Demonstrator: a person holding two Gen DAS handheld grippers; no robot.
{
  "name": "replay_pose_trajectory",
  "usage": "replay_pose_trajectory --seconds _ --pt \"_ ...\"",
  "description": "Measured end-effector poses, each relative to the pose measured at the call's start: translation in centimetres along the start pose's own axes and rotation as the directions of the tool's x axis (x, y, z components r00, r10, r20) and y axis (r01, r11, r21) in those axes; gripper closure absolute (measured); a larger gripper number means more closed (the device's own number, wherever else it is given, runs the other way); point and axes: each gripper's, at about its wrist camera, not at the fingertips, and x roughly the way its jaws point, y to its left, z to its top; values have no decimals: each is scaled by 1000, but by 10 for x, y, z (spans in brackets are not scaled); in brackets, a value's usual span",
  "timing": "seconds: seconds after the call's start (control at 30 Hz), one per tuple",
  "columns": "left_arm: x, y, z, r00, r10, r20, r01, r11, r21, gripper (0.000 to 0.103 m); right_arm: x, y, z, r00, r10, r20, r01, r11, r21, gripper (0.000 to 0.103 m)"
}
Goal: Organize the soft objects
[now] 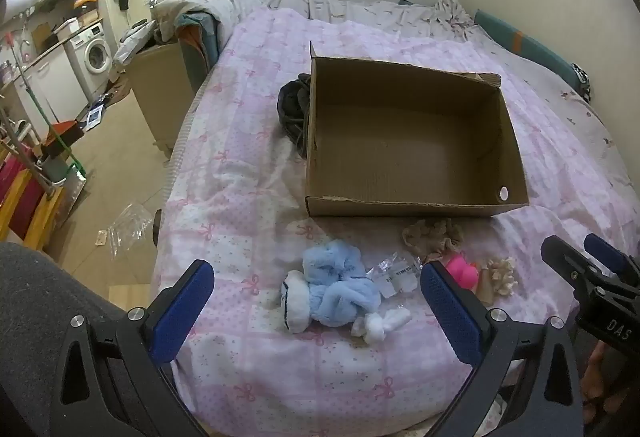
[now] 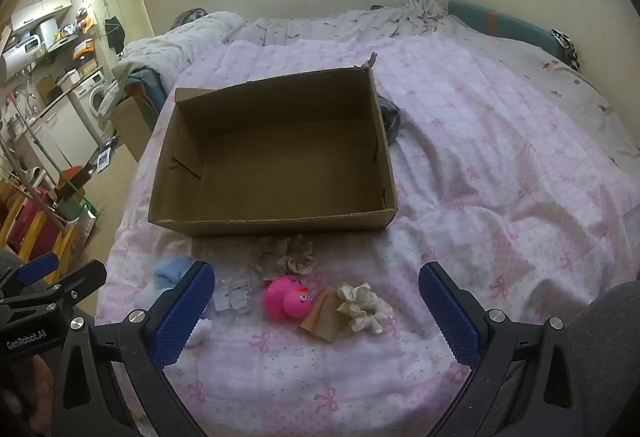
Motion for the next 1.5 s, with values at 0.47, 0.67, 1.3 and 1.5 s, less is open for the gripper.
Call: replay_pose_trajectory --seconds 0.47,0.67,1.3,1.5 --pt "0 0 0 1000 2 -1 -2 1000 -1 0 0 0 0 1000 2 0 -2 1000 1 0" --pt "0 0 0 1000 2 -1 -2 1000 -2 0 0 0 0 1000 2 1 -2 1000 0 0" --pt "0 0 0 1000 2 -1 -2 1000 -4 0 0 1 0 1000 1 1 -1 1000 -1 0" --pt "0 0 0 1000 1 -2 -1 1000 -3 0 0 2 1 1000 1 1 -1 1000 0 0"
